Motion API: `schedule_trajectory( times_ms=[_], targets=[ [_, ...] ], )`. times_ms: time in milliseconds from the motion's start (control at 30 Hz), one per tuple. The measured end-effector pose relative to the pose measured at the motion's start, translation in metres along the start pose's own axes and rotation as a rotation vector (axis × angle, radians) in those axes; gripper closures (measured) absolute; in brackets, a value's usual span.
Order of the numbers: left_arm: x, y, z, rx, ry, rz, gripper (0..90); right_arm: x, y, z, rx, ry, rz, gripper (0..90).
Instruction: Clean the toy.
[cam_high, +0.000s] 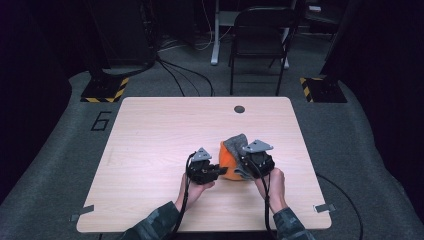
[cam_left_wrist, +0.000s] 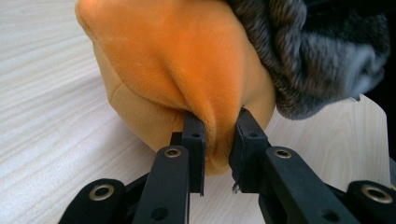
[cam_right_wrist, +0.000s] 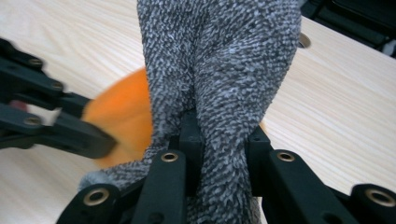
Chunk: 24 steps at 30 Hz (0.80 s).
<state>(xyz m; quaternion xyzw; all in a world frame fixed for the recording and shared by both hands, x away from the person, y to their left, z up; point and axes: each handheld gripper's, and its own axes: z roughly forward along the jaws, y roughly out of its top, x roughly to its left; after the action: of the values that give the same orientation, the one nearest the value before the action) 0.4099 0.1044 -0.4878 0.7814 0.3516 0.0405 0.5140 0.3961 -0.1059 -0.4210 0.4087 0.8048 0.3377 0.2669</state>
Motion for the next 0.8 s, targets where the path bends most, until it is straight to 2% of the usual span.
schedule_trajectory(
  times_ms=[100,133,300,467,500,533,600,700,733,767,800],
  targets=[
    [-0.001,0.000,0.000,0.006,0.001,0.024,77.2,-0.014,-0.007,0.001,0.015,-0.024,0.032,75.9],
    [-0.001,0.001,0.001,0.010,0.005,0.046,77.2,-0.020,-0.012,0.003,0.025,-0.025,0.046,75.9],
    [0.000,0.001,0.002,0.012,0.001,0.040,76.7,-0.046,-0.034,0.020,0.103,-0.045,0.143,75.9],
    [0.000,0.002,0.002,0.010,0.001,0.046,76.7,-0.054,-0.045,0.030,0.155,-0.068,0.158,75.9],
    [-0.001,0.002,0.002,0.010,0.003,0.048,76.6,-0.058,-0.050,0.035,0.198,-0.086,0.149,75.8],
    [-0.001,0.002,0.002,0.007,0.006,0.045,76.6,-0.058,-0.050,0.035,0.198,-0.086,0.149,75.8],
    [0.000,0.002,0.002,0.006,0.006,0.043,76.6,-0.065,-0.059,0.043,0.247,-0.086,0.154,75.6],
    [0.001,0.002,0.002,0.005,0.006,0.041,76.6,-0.068,-0.056,0.038,0.222,-0.097,0.173,75.6],
    [0.001,0.001,0.002,0.005,0.005,0.025,76.6,-0.069,-0.045,0.023,0.171,-0.100,0.183,75.6],
    [0.001,0.001,0.002,0.005,0.005,0.025,76.6,-0.069,-0.045,0.023,0.171,-0.100,0.183,75.6],
    [0.001,0.000,0.002,0.005,0.005,0.020,76.5,-0.066,-0.030,0.003,0.099,-0.079,0.181,75.6]
  ],
)
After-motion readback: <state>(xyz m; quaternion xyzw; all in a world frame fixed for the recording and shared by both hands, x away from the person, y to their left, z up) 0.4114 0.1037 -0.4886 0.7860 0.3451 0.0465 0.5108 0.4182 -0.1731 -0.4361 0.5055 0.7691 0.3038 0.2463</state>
